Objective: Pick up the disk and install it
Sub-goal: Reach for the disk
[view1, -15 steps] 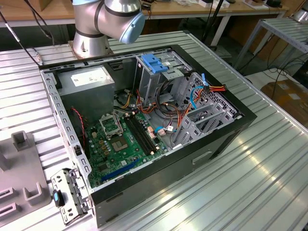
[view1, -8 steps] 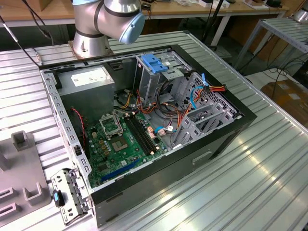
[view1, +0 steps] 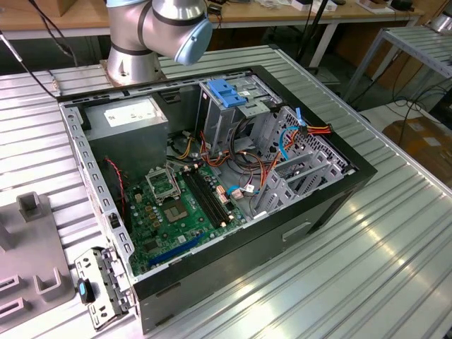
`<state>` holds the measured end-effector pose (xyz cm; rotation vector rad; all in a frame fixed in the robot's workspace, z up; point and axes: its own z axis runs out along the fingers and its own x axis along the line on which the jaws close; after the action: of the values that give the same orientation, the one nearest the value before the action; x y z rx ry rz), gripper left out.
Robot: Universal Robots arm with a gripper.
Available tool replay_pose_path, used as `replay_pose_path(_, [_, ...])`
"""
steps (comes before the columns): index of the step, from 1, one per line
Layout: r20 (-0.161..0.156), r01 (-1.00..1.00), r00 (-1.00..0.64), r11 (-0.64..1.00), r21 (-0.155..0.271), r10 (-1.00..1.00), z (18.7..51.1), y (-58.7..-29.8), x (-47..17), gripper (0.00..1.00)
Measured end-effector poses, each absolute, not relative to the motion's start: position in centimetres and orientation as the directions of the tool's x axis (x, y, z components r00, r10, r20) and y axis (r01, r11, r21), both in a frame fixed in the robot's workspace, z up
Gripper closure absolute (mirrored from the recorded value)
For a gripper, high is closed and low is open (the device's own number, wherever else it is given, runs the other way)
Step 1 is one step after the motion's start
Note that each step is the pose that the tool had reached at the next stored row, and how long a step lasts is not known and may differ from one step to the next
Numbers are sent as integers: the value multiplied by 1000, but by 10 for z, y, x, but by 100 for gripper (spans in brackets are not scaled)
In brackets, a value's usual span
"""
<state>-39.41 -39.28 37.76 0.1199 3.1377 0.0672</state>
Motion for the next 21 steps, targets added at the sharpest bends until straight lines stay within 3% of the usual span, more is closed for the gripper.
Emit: replay_pose_path(21, [1, 76, -997, 996, 45, 76, 377, -387, -459, 89])
